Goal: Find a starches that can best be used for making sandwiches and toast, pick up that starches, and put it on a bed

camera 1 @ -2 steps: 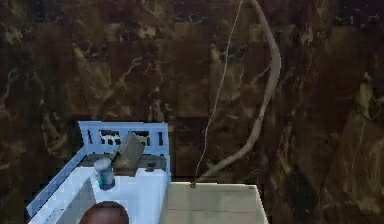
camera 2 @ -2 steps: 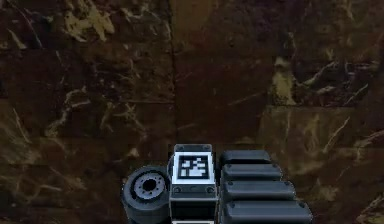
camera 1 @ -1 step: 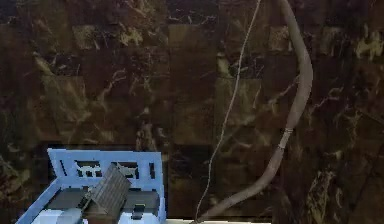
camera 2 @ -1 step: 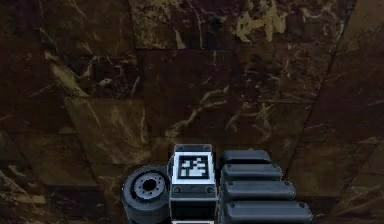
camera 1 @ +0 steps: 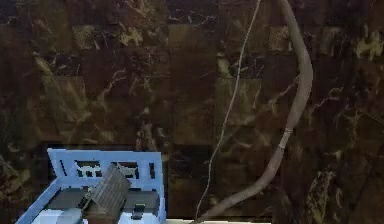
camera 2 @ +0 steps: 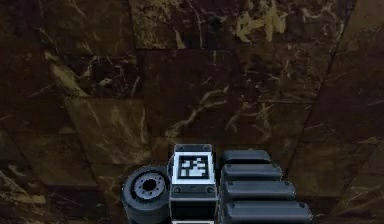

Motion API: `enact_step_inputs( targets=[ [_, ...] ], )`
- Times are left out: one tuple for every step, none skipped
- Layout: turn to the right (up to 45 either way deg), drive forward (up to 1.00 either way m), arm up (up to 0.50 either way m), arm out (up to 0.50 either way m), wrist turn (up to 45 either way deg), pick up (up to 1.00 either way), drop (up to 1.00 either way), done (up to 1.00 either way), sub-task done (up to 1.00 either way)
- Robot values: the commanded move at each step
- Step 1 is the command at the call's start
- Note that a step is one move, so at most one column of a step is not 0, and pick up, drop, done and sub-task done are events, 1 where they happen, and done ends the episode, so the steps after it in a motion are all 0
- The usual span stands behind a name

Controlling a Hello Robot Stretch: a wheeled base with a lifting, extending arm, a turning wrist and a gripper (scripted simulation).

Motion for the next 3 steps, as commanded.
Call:
enact_step_inputs(
  targets=[
    [33.0,0.0,0.0,0.0,0.0,0.0,0.0,0.0,0.0],
    [-27.0,0.0,0.0,0.0,0.0,0.0,0.0,0.0,0.0],
    [24.0,0.0,0.0,0.0,0.0,0.0,0.0,0.0,0.0]
  ],
)
